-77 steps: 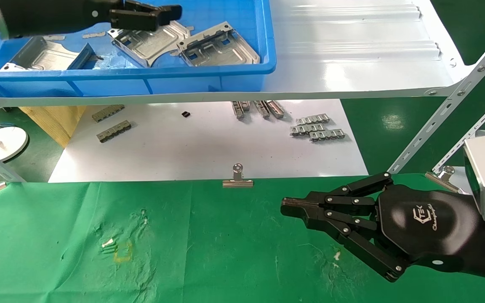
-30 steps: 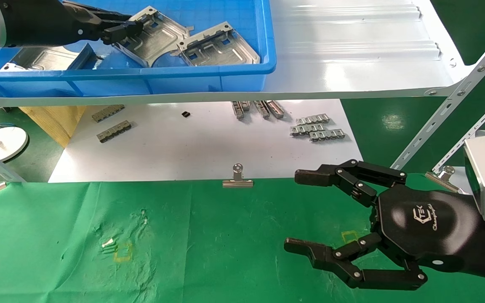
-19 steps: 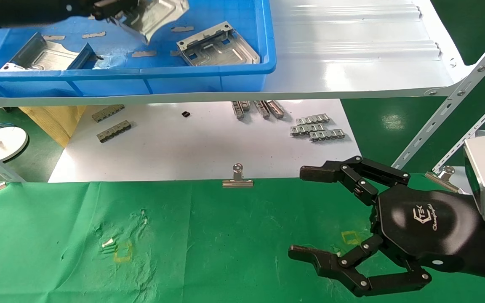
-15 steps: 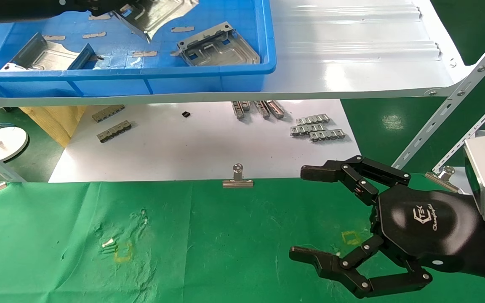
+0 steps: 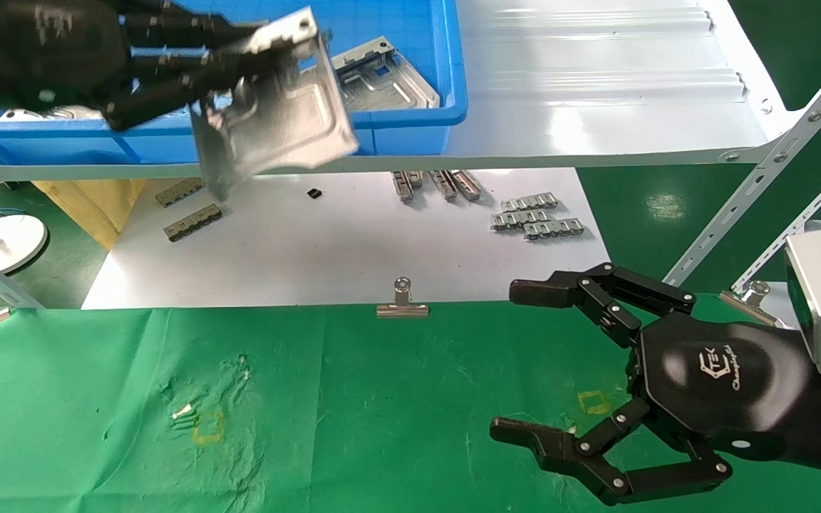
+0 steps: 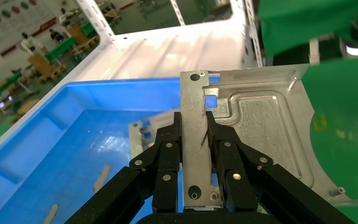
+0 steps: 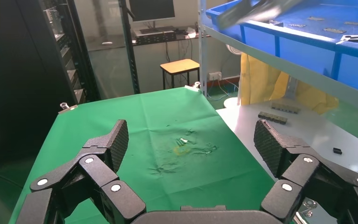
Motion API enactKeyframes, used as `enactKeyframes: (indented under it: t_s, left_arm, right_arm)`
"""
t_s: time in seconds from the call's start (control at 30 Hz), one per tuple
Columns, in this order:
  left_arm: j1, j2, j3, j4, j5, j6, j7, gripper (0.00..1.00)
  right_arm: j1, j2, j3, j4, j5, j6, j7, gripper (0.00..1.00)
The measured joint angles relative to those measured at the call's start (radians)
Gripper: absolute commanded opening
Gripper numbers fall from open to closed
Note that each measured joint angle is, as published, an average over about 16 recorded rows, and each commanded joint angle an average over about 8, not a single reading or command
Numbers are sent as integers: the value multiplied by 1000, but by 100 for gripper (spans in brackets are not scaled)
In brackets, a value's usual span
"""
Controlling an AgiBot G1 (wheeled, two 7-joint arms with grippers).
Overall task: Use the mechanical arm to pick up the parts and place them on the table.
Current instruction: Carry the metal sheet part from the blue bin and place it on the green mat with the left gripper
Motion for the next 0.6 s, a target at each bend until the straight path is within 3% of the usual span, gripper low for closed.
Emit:
enactKeyframes:
  t_s: [0.3,0.6]
  left_arm:
    - [214,-167,154,-259,-105,-12,144,0]
    - [345,-177,277,-171,-68,-32,386,0]
  right_arm:
    - [0,0,0,0,0,0,0,100]
    - [0,0,0,0,0,0,0,100]
